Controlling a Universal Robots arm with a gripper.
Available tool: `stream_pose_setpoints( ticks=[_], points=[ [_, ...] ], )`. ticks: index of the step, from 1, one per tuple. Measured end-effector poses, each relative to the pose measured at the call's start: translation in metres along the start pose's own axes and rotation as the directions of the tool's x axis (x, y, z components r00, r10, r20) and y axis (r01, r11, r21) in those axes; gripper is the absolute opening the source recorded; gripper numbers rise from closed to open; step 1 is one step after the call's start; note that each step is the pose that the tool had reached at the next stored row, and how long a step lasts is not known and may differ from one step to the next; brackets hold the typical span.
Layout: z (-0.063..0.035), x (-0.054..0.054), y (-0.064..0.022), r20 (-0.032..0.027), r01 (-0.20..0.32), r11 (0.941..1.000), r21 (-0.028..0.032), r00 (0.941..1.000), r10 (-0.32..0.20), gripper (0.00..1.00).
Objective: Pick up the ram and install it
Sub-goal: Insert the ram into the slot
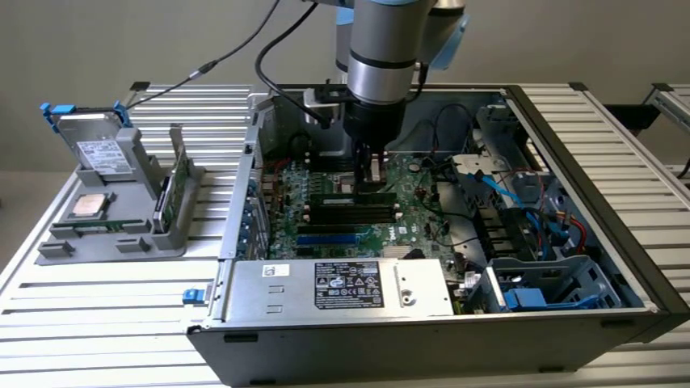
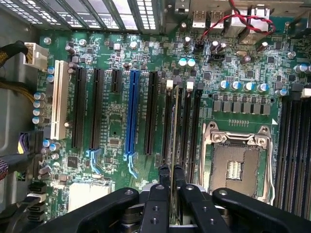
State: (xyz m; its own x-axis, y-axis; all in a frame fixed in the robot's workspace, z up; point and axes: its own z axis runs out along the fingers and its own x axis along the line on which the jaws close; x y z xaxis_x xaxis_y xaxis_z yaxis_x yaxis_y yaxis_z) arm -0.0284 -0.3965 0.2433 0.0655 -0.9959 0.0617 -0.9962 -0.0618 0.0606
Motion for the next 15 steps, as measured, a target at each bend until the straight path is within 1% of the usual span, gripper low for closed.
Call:
stream_pose_setpoints(
  ticks=[6,10,11,15],
  points=[
    [0.0061,0.0001,0.0,-0.0098,0.0,1.0,-0.0006,1.0,0.0,0.14],
    [0.01,-0.0002,-0.0002,-0.0231,0.0,1.0,-0.0014,0.9997,0.0,0.14],
    [0.0103,-0.0002,-0.0002,-0.0256,-0.001,1.0,-0.0017,0.9997,0.001,0.14],
    [0.0104,-0.0002,-0.0003,-0.0259,0.0,1.0,-0.0017,0.9997,0.0,0.14]
  ],
)
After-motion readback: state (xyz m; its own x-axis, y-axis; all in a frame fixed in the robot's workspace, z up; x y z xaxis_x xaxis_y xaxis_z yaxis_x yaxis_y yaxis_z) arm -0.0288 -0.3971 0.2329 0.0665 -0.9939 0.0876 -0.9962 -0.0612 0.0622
